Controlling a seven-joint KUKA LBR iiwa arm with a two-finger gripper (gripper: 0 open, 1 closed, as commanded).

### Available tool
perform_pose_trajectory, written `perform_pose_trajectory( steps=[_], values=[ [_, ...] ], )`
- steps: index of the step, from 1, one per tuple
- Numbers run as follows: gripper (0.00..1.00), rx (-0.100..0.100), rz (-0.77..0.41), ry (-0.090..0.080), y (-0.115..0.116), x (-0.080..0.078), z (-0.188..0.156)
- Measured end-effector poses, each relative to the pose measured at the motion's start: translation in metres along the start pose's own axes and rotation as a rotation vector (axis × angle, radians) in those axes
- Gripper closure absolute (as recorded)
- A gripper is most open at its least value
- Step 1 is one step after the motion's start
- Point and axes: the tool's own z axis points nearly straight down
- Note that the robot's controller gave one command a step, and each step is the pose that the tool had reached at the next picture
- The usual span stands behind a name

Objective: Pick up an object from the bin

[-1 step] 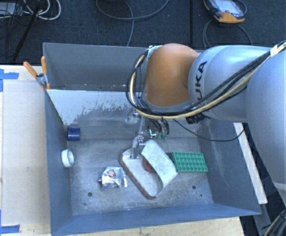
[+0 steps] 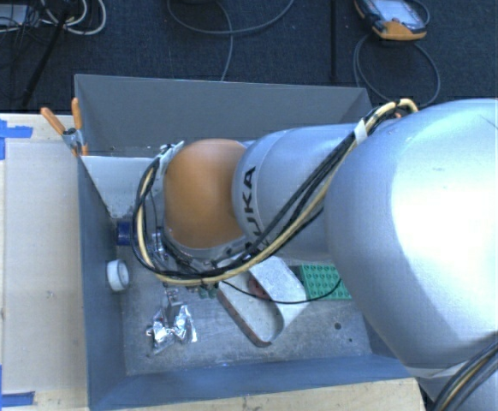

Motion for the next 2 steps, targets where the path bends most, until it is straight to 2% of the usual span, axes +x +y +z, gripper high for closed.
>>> perform_pose_trajectory(
  steps=[1, 2],
  values=[
    [1.00, -0.003, 0.009, 0.003, -0.002, 0.000, -0.002],
    [1.00, 0.000, 0.001, -0.009, -0.023, -0.027, -0.098]
  ],
)
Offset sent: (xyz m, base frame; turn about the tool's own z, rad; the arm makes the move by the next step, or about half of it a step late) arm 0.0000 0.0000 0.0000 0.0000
